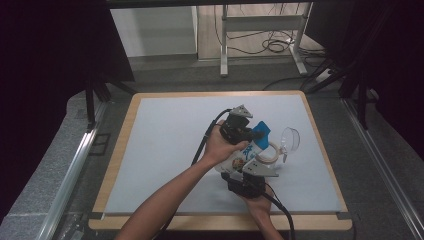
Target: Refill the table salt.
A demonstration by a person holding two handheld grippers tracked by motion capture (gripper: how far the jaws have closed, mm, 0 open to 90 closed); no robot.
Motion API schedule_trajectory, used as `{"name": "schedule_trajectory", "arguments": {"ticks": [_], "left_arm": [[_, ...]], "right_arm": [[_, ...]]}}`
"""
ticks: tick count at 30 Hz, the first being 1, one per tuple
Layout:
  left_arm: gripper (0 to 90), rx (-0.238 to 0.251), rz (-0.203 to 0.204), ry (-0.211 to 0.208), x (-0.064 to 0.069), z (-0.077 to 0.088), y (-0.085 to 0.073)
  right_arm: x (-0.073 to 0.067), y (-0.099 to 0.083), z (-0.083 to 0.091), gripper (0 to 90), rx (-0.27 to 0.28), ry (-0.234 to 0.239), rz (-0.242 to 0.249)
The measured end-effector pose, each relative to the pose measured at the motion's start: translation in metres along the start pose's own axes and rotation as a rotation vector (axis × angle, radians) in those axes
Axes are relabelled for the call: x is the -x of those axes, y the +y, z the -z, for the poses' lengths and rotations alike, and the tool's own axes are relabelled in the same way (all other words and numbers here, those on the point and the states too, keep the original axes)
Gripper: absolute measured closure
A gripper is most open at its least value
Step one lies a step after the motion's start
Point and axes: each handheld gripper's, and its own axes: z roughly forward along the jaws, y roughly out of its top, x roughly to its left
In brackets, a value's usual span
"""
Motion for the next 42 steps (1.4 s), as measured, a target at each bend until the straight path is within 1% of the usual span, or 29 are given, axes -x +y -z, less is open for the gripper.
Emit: {"name": "schedule_trajectory", "arguments": {"ticks": [2, 6, 9, 10, 13, 17, 19, 20, 22, 24, 29, 31, 32, 33, 34, 35, 36, 37, 42], "left_arm": [[90.0, 0.0, 0.003, 0.0, 0.0, -0.001, 0.001], [90.0, -0.012, -0.006, 0.009, 0.0, -0.004, 0.003], [90.0, -0.013, -0.004, 0.017, 0.0, -0.006, 0.005], [90.0, -0.018, -0.003, 0.027, -0.001, -0.007, 0.005], [90.0, -0.034, -0.012, 0.031, -0.002, -0.011, 0.006], [90.0, -0.026, -0.002, 0.039, -0.002, -0.012, 0.006], [90.0, -0.023, -0.002, 0.045, -0.001, -0.011, 0.007], [90.0, -0.027, -0.015, 0.058, 0.001, -0.009, 0.007], [90.0, -0.028, -0.022, 0.059, 0.002, -0.008, 0.007], [90.0, -0.019, -0.028, 0.063, 0.005, -0.005, 0.007], [90.0, -0.006, -0.026, 0.067, 0.009, -0.001, 0.007], [90.0, 0.001, -0.034, 0.072, 0.012, 0.001, 0.007], [90.0, 0.011, -0.033, 0.072, 0.014, 0.002, 0.007], [90.0, 0.011, -0.033, 0.072, 0.014, 0.002, 0.007], [90.0, 0.01, -0.038, 0.075, 0.014, 0.004, 0.008], [90.0, 0.02, -0.033, 0.077, 0.016, 0.006, 0.008], [90.0, 0.025, -0.03, 0.078, 0.017, 0.007, 0.009], [90.0, 0.028, -0.031, 0.084, 0.018, 0.008, 0.009], [90.0, 0.039, -0.037, 0.089, 0.023, 0.013, 0.009]], "right_arm": [[0.0, 0.001, 0.001, 45.8, 0.006, 0.004, -0.008], [0.0, 0.003, 0.001, 46.6, 0.018, 0.013, -0.024], [0.001, 0.004, 0.001, 46.8, 0.022, 0.014, -0.027], [0.001, 0.004, 0.002, 47.0, 0.023, 0.014, -0.028], [0.0, 0.006, 0.003, 48.0, 0.033, 0.019, -0.027], [-0.001, 0.007, 0.003, 48.2, 0.036, 0.021, -0.027], [0.002, 0.006, 0.002, 48.1, 0.035, 0.016, -0.031], [0.003, 0.005, 0.001, 48.0, 0.033, 0.007, -0.021], [0.003, 0.005, 0.001, 47.9, 0.031, 0.007, -0.022], [0.003, 0.005, 0.0, 46.9, 0.03, -0.004, -0.009], [0.004, 0.003, -0.002, 44.9, 0.029, -0.031, 0.018], [0.004, 0.002, -0.002, 44.2, 0.029, -0.043, 0.028], [0.004, 0.002, -0.002, 43.7, 0.029, -0.063, 0.051], [0.004, 0.002, -0.002, 43.7, 0.029, -0.063, 0.051], [0.004, 0.002, -0.002, 43.6, 0.03, -0.069, 0.062], [0.003, 0.002, -0.002, 43.2, 0.034, -0.075, 0.074], [0.002, 0.003, -0.003, 42.6, 0.038, -0.089, 0.102], [0.0, 0.003, -0.003, 42.2, 0.039, -0.102, 0.118], [-0.004, 0.004, -0.007, 37.4, 0.035, -0.136, 0.15]]}}
